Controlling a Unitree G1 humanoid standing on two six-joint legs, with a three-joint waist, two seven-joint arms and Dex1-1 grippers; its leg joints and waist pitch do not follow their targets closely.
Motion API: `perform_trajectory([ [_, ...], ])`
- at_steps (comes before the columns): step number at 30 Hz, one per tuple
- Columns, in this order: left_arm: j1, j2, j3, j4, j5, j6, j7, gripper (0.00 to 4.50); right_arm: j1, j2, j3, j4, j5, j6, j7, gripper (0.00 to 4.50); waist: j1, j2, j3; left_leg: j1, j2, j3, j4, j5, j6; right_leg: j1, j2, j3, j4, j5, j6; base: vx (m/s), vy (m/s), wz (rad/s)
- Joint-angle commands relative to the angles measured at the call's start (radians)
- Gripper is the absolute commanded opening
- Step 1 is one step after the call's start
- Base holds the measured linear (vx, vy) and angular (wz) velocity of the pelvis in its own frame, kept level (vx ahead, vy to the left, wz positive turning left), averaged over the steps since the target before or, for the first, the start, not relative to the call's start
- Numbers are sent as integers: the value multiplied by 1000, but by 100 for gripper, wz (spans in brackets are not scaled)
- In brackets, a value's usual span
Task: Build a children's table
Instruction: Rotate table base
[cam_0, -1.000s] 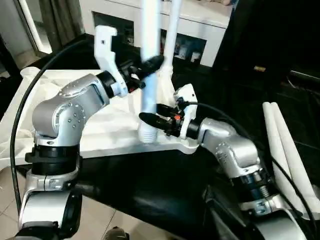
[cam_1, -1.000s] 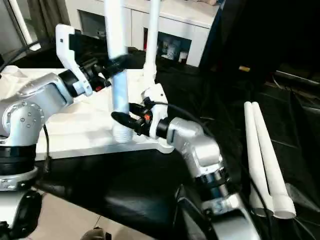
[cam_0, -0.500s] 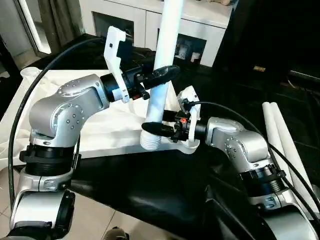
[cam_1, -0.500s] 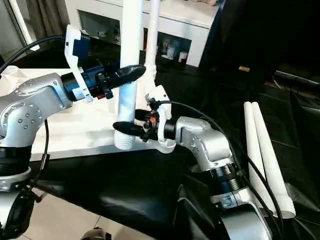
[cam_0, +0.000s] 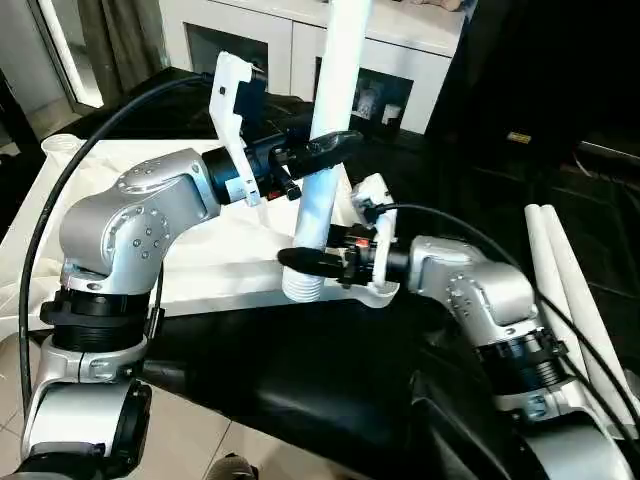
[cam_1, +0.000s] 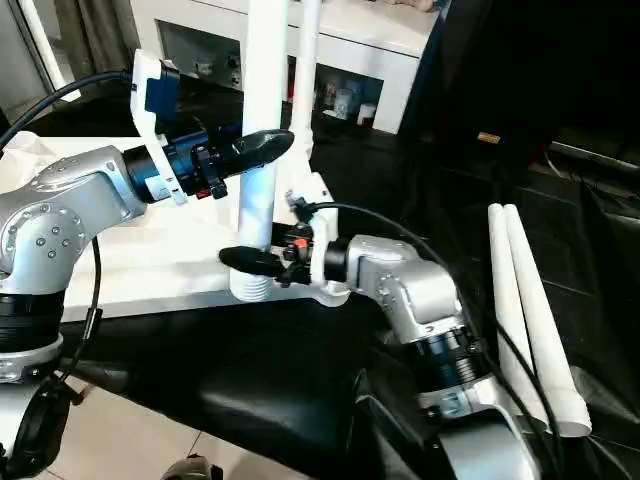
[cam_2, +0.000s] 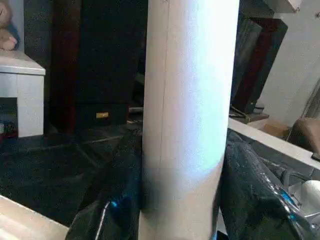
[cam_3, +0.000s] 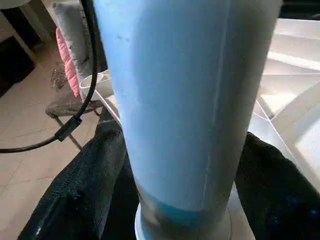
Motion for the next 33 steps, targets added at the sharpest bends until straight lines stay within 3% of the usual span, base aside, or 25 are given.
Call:
perform_trajectory([
  [1,-19,0,2,-22,-7,4,-5,177,3,-7,0,-12,7,16,-5,326,-2,17,-95,8,33,-9,-66,-126,-54,63,-84,56,-71,-172,-134,0,0,0],
  [12,-19,-2,7,-23,-12,6,-3,177,6,-7,-3,-6,3,17,-3,231,-2,16,-95,7,32,-9,-66,-123,-54,65,-84,57,-71,-174,-131,0,0,0],
  [21,-20,-8,14,-17,-13,2,4,177,9,-7,7,0,-11,-8,-1,195,-3,17,-96,8,33,-9,-65,-122,-54,64,-84,57,-71,-172,-131,0,0,0],
  [23,-22,-23,27,-9,-28,11,18,233,10,-6,7,2,-14,-16,-1,194,-3,17,-95,7,33,-9,-66,-125,-55,65,-84,57,-71,-173,-132,0,0,0],
  [27,-28,-62,86,-3,-84,26,58,257,14,13,-17,9,-13,-44,-29,193,-2,17,-96,5,32,-8,-64,-122,-56,66,-86,56,-70,-166,-141,0,0,0],
  [28,-26,-95,121,4,-98,-8,93,282,14,29,-42,16,-8,-60,-61,193,-2,19,-97,5,32,-9,-63,-120,-56,65,-86,56,-70,-156,-149,0,0,0],
  [30,-24,-116,142,9,-102,-34,116,289,14,40,-57,22,-5,-69,-81,193,-2,16,-97,5,33,-9,-63,-125,-57,66,-86,56,-71,-156,-152,0,0,0],
  [33,1,-178,202,0,-173,-59,145,294,18,81,-128,31,4,-107,-183,191,-4,21,-97,4,31,-8,-63,-128,-61,65,-86,56,-73,-158,-151,0,0,0],
])
